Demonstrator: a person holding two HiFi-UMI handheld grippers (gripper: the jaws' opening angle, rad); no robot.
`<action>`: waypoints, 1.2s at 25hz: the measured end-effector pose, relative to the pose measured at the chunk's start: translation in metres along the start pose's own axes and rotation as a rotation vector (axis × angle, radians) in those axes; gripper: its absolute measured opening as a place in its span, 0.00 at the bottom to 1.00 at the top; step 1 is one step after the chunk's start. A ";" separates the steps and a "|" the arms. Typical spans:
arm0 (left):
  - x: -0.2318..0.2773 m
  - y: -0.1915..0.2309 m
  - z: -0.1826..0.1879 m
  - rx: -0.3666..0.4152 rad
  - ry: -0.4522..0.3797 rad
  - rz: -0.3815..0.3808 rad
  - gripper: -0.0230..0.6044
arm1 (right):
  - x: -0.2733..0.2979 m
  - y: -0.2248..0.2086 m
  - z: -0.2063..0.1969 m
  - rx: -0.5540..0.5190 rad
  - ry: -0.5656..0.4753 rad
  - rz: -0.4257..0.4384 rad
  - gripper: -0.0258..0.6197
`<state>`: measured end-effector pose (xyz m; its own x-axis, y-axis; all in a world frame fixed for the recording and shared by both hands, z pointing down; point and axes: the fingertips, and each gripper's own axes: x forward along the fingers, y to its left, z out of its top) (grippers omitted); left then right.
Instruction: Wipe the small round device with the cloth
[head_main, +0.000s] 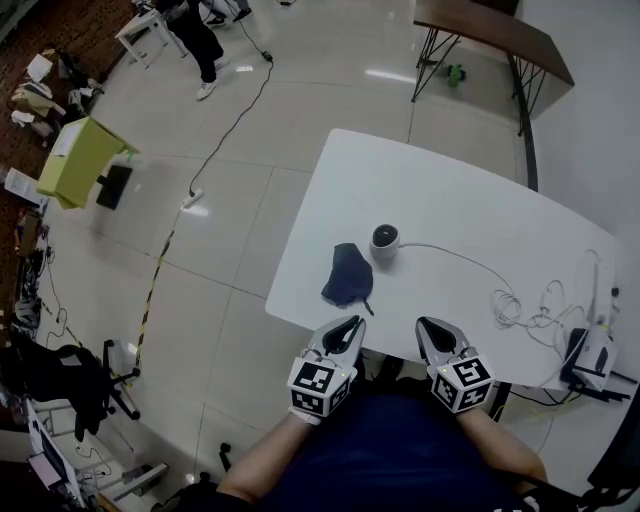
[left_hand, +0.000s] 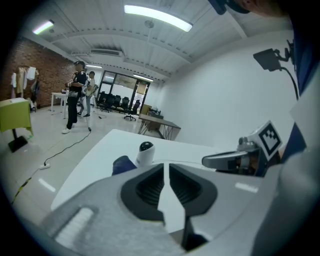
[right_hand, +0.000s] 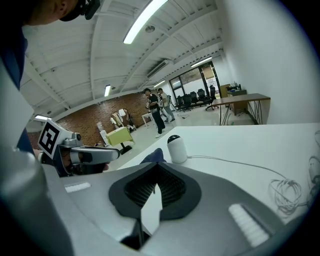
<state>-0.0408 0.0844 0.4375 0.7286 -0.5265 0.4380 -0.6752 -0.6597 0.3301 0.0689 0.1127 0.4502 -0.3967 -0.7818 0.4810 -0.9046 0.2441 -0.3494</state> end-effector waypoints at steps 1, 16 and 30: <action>0.004 0.006 0.002 0.002 0.007 -0.012 0.10 | 0.004 0.000 0.003 -0.001 0.001 -0.012 0.06; 0.075 0.114 -0.026 -0.076 0.266 -0.025 0.38 | 0.048 0.008 0.030 -0.021 0.017 -0.107 0.06; 0.124 0.105 -0.052 -0.317 0.371 -0.080 0.23 | 0.083 -0.009 0.032 0.067 0.050 0.053 0.06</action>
<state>-0.0277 -0.0224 0.5696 0.7280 -0.2166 0.6504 -0.6629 -0.4643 0.5874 0.0496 0.0272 0.4673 -0.4524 -0.7389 0.4994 -0.8704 0.2440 -0.4275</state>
